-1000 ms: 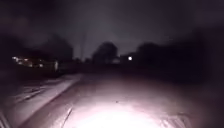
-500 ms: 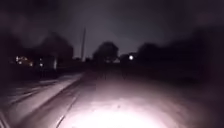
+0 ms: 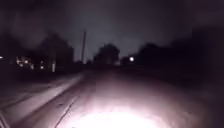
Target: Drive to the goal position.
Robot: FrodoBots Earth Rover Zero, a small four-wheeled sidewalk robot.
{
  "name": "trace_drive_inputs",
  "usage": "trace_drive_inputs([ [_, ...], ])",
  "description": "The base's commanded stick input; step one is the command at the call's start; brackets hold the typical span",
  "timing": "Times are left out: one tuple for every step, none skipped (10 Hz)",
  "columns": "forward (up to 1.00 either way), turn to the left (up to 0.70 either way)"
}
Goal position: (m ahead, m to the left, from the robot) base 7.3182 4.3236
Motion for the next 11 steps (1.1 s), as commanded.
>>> trace_drive_inputs([
  [0.7, 0.0],
  [0.7, 0.19],
  [0.7, 0.18],
  [0.7, 0.0],
  [0.7, 0.0],
  [0.7, 0.0],
  [0.7, 0.0],
  [0.7, 0.0],
  [0.7, 0.0],
  [0.7, 0.0],
  [0.7, 0.0],
])
